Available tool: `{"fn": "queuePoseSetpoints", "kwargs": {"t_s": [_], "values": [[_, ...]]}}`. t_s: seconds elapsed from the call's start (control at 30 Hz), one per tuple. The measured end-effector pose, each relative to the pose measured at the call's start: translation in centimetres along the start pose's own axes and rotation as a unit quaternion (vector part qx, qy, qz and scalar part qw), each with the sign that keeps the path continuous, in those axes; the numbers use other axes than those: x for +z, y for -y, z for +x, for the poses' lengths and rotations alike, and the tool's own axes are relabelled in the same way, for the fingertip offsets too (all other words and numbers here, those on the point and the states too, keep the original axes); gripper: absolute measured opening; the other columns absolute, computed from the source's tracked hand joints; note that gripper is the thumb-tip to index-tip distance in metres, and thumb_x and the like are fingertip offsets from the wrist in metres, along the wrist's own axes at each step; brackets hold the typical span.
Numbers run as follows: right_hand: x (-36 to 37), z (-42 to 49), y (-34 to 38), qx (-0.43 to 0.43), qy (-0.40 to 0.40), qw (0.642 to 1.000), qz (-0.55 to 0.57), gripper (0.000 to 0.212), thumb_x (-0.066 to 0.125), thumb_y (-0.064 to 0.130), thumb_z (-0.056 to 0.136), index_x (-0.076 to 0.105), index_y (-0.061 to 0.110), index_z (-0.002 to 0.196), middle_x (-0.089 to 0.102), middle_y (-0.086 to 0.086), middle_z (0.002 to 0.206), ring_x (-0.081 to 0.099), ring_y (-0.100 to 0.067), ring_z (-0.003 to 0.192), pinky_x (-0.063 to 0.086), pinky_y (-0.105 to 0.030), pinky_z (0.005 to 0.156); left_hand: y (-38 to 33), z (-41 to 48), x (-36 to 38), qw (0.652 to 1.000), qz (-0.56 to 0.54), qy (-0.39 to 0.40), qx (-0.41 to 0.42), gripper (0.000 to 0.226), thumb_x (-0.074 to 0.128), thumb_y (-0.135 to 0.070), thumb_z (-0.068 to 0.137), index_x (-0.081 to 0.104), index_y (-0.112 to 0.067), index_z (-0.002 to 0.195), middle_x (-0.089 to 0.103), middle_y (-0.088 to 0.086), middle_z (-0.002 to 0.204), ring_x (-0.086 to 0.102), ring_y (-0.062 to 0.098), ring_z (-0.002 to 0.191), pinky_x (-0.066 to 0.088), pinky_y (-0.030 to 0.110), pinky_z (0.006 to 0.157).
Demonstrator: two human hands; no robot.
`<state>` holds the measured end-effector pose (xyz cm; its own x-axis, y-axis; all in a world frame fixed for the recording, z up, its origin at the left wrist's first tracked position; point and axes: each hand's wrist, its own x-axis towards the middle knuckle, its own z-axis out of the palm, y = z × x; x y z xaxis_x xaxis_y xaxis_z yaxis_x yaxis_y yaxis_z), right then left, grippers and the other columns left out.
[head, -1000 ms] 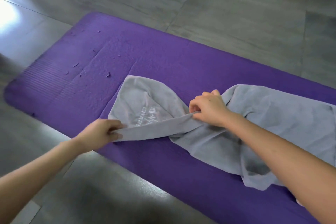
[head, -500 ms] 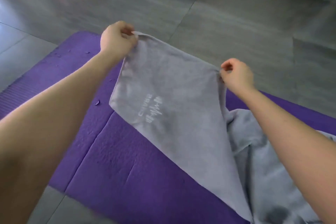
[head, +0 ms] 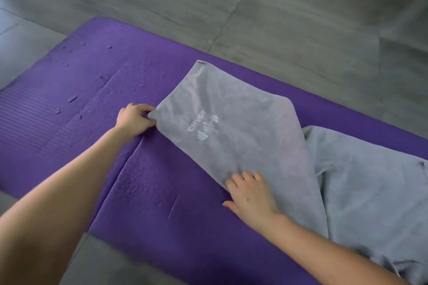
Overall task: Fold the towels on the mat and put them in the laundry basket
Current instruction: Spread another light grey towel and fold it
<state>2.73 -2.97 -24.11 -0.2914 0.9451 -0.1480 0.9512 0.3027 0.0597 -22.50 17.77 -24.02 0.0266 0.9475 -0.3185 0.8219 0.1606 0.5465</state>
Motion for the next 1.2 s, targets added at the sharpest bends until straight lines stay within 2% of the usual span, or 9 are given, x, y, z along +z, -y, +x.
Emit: {"fn": "queuePoseSetpoints", "kwargs": {"t_s": [0.2,0.33,0.4,0.53,0.7,0.8,0.9,1.07,1.2], "values": [[-0.4,0.2,-1.3,0.07,-0.066,0.99,0.108,0.009,0.062,0.015,0.066,0.063,0.019,0.058,0.06,0.002,0.056,0.059,-0.022,0.053,0.044,-0.027,0.05,-1.3,-1.0,-0.6,0.982,-0.134,-0.083,0.106,0.012,0.064,-0.026,0.088,0.067,-0.015,0.088,0.063,0.001,0.1,0.055,0.016,0.093,0.041,0.032,0.086],[-3.9,0.0,-3.3,0.167,0.045,0.896,0.41,0.014,0.058,0.011,0.087,0.067,0.02,0.081,0.067,0.007,0.08,0.063,-0.014,0.079,0.048,-0.03,0.078,-2.6,-3.2,-4.4,0.945,-0.28,-0.12,0.118,0.029,0.052,-0.032,0.095,0.048,-0.021,0.069,0.045,0.004,0.065,0.042,0.018,0.061,0.039,0.032,0.056],[-5.1,0.1,-4.2,0.163,0.039,0.863,0.477,0.021,0.06,0.01,0.087,0.063,0.027,0.076,0.064,0.014,0.077,0.062,-0.009,0.079,0.047,-0.025,0.081,-2.6,-3.7,-6.4,0.969,-0.155,-0.145,0.129,0.031,0.049,-0.035,0.096,0.054,-0.011,0.076,0.047,0.014,0.068,0.044,0.024,0.063,0.037,0.034,0.058],[-4.5,0.0,-3.5,0.169,0.008,0.926,0.339,0.011,0.058,0.022,0.087,0.067,0.023,0.081,0.069,0.006,0.082,0.064,-0.018,0.081,0.05,-0.033,0.076,-1.8,-3.7,-8.5,0.986,0.138,-0.079,0.049,0.044,0.044,-0.038,0.097,0.059,0.004,0.096,0.06,0.026,0.101,0.055,0.039,0.099,0.04,0.039,0.082],[-2.2,-3.1,1.2,-0.017,-0.074,0.99,0.119,0.032,0.049,0.05,0.072,0.065,0.023,0.065,0.06,0.005,0.063,0.06,-0.02,0.058,0.045,-0.026,0.051,3.0,-5.1,-6.9,0.975,0.191,0.074,-0.087,0.065,0.051,-0.053,0.088,0.056,0.002,0.055,0.058,0.014,0.044,0.059,0.026,0.046,0.045,0.03,0.054],[-0.6,-5.8,3.4,-0.073,0.016,0.997,0.03,0.044,0.072,0.065,0.052,0.064,0.023,0.062,0.058,0.005,0.061,0.057,-0.017,0.055,0.042,-0.024,0.049,5.1,-7.0,-5.1,0.968,0.191,0.119,-0.11,0.052,0.067,-0.052,0.077,0.059,-0.001,0.073,0.063,0.012,0.065,0.062,0.028,0.063,0.046,0.031,0.056],[0.6,-7.4,4.7,-0.063,0.073,0.995,0.019,0.05,0.087,0.053,0.034,0.063,0.02,0.062,0.057,0.003,0.063,0.054,-0.016,0.05,0.036,-0.023,0.041,6.3,-8.3,-3.5,0.968,0.207,0.091,-0.107,0.055,0.072,-0.035,0.077,0.051,-0.006,0.118,0.06,0.018,0.113,0.057,0.036,0.104,0.047,0.037,0.083],[1.3,-7.2,5.9,-0.076,0.09,0.991,0.069,0.047,0.086,0.01,0.024,0.055,0.021,0.057,0.052,0.006,0.057,0.052,-0.011,0.046,0.03,-0.017,0.036,5.9,-8.9,-3.9,0.956,0.264,-0.014,-0.127,0.032,0.053,-0.012,0.082,0.056,-0.011,0.114,0.062,0.017,0.106,0.06,0.038,0.1,0.044,0.036,0.073],[-0.2,-6.6,7.2,-0.137,0.096,0.977,0.132,0.018,0.074,0.008,0.066,0.062,0.009,0.079,0.063,-0.008,0.077,0.063,-0.028,0.07,0.047,-0.027,0.055,3.5,-9.3,-3.7,0.91,0.395,-0.012,-0.129,0.04,0.048,-0.02,0.089,0.043,-0.015,0.129,0.048,0.016,0.123,0.047,0.036,0.116,0.04,0.042,0.093]]}}
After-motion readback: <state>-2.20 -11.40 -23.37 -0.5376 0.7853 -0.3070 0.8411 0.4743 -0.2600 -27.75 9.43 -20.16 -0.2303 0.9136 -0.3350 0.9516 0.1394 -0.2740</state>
